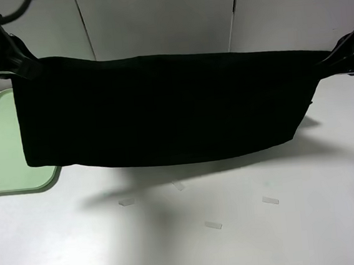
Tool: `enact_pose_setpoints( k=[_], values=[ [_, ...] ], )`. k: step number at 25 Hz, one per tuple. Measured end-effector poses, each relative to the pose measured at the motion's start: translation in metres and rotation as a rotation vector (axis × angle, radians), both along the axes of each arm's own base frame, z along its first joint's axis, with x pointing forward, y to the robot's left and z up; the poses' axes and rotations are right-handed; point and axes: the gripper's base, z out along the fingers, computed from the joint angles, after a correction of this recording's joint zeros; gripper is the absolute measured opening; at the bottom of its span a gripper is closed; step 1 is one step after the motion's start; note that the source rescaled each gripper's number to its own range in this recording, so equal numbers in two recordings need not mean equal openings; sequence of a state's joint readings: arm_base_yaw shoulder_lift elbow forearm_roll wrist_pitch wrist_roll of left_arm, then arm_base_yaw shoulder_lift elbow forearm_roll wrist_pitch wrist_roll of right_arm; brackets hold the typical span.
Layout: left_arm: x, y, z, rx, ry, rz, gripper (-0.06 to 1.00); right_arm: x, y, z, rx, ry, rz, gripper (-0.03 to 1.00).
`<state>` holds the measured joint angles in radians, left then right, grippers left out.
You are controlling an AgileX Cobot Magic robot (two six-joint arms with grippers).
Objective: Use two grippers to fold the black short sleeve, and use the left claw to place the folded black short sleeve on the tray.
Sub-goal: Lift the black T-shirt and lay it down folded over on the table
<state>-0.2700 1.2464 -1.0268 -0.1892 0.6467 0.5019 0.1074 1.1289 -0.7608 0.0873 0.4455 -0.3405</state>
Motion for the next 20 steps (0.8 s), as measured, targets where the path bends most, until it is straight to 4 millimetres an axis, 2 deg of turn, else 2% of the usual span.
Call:
enact_pose_setpoints(
  k=[2,8,9,12,13,15,20],
  values=[
    [-0.006,0.001,0.006,-0.004,-0.015,-0.006,0.00,-0.013,-0.001,0.014,0.009,-0.047,-0.001,0.00],
    [-0.041,0.008,0.037,-0.063,-0.098,-0.018,0.00,-0.056,-0.005,0.049,0.027,-0.189,0.003,0.00],
    [-0.053,0.009,0.046,-0.094,-0.120,-0.024,0.00,-0.064,-0.006,0.054,0.028,-0.208,0.005,0.00],
    [-0.065,0.011,0.054,-0.118,-0.142,-0.033,0.00,-0.085,-0.008,0.065,0.035,-0.270,0.007,0.00],
    [-0.079,0.014,0.063,-0.138,-0.181,-0.040,0.00,-0.091,-0.009,0.069,0.037,-0.283,0.008,0.00],
    [-0.092,0.016,0.071,-0.162,-0.221,-0.046,0.00,-0.104,-0.010,0.081,0.040,-0.318,0.012,0.00],
    [-0.120,0.021,0.089,-0.218,-0.318,-0.061,0.00,-0.126,-0.012,0.134,0.052,-0.444,0.019,0.00]
  ],
)
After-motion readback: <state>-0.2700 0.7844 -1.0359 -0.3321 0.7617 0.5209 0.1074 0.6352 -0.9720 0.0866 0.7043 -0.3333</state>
